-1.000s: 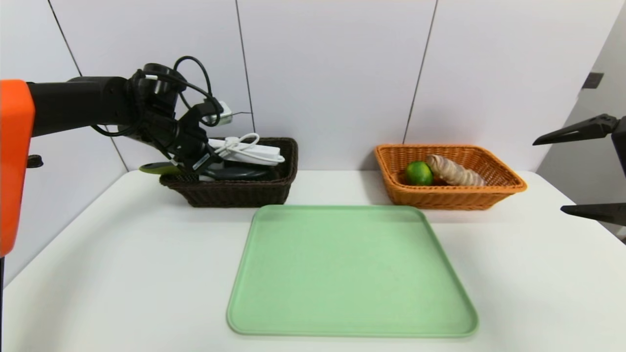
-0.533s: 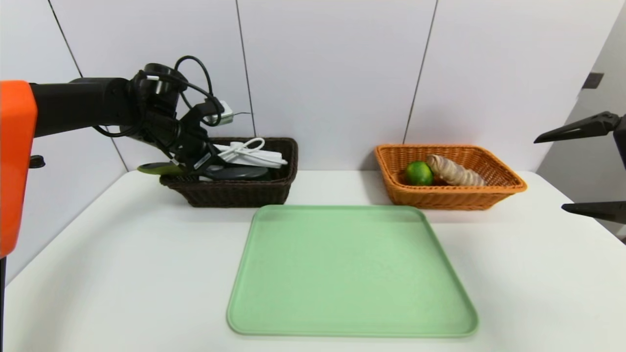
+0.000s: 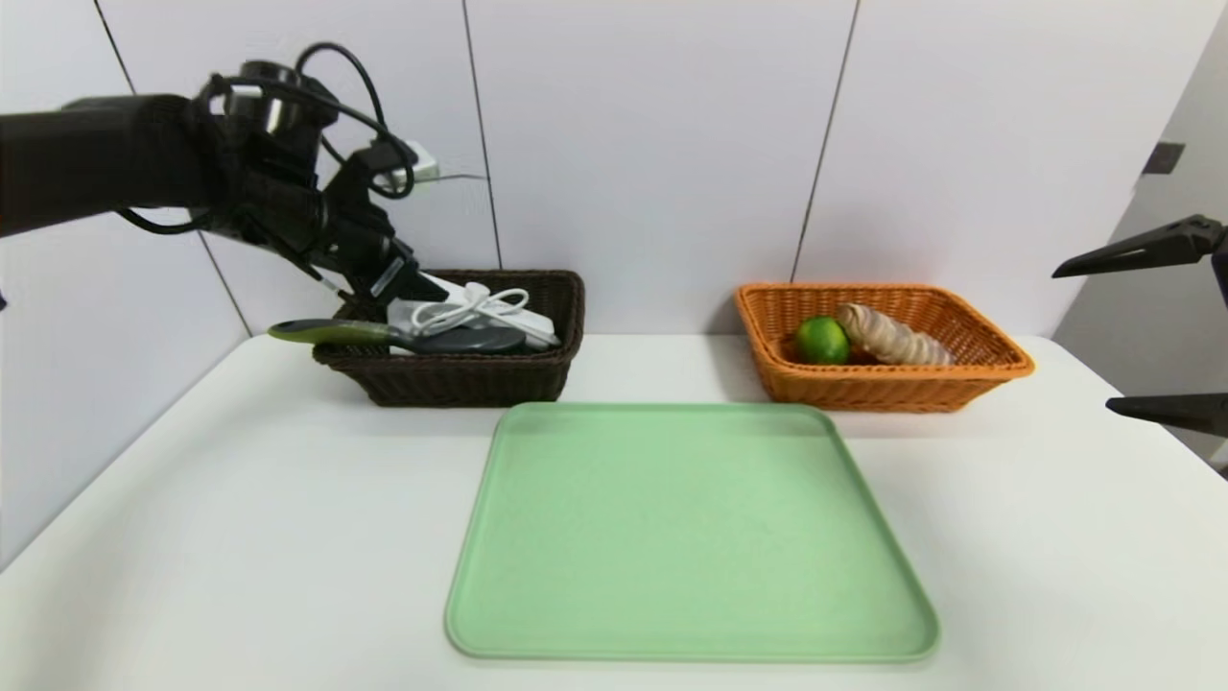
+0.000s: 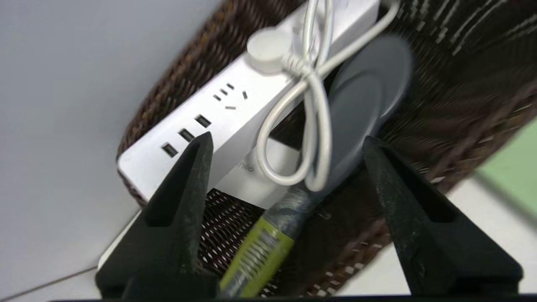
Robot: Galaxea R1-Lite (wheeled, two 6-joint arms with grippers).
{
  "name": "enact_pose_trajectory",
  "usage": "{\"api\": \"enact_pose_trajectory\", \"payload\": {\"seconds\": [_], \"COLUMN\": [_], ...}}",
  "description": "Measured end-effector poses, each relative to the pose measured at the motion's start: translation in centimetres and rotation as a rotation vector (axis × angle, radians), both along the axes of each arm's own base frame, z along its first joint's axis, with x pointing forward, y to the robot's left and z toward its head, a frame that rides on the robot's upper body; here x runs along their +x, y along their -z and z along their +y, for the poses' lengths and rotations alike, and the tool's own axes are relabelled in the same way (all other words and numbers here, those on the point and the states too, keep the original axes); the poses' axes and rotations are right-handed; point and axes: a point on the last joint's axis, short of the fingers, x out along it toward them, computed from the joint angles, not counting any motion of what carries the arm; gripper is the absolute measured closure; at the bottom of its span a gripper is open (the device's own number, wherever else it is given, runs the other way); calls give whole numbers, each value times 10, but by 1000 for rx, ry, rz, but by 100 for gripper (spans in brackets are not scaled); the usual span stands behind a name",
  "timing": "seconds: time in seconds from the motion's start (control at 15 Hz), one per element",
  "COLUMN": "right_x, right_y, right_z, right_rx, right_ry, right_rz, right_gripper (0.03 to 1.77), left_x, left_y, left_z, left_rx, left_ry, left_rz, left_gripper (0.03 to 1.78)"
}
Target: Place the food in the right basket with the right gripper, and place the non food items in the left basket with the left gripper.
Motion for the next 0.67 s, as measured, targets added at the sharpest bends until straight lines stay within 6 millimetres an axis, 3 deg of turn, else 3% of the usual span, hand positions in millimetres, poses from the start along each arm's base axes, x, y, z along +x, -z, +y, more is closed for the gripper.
{"api": "enact_pose_trajectory", "payload": {"seconds": [0.2,0.4,0.53,0.67], "right_x": [-4,-7,-7,-8], "right_y": [-5,-7,-10,-14], "right_z": [4,4,2,3], "right_rx": [-72,-356,-635,-888], "right_ry": [-60,-148,-191,-261], "right_rz": [-56,-154,-216,-268], "right_gripper": [9,9,9,9], "left_x": [-63,-141,-189,-231], "left_y": [-59,-97,-98,-85], "left_z": [-22,-21,-9,6], "left_rx": [-257,-455,-458,-400], "left_ry": [-127,-351,-485,-586], "left_rz": [5,54,62,27], "left_gripper": [39,30,26,22]}}
